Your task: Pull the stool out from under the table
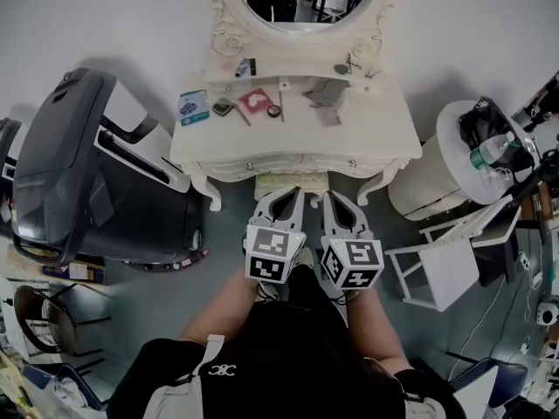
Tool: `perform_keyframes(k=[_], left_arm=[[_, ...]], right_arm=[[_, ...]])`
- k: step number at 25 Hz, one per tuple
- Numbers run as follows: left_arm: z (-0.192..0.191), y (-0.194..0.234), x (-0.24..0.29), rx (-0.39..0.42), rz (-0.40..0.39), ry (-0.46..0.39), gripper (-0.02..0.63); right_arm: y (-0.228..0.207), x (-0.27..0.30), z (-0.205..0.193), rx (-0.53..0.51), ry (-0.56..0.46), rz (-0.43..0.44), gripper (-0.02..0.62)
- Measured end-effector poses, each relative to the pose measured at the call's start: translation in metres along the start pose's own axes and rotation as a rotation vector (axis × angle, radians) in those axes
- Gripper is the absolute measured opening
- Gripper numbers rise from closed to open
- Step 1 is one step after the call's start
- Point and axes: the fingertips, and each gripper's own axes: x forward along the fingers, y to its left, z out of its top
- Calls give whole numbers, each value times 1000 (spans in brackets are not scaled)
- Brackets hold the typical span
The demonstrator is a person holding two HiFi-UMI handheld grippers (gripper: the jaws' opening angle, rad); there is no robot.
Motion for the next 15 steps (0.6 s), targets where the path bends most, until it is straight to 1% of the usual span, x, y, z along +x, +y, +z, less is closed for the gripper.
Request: perform_keyframes(k=[4,9,13,15], left_arm=[[-18,1,29,-6,5,56,0],[-57,4,65,-45,9,151,0],[-85,15,94,-52,36,214,0],[-100,22,102,-67,57,246,0]], right_arm=[[-29,16,-17,52,35,-18,5],[-65,36,-50,112,97,-29,5],[-90,56,-82,63,161,-30,5],[-96,68,-103,5,204,-21,5]])
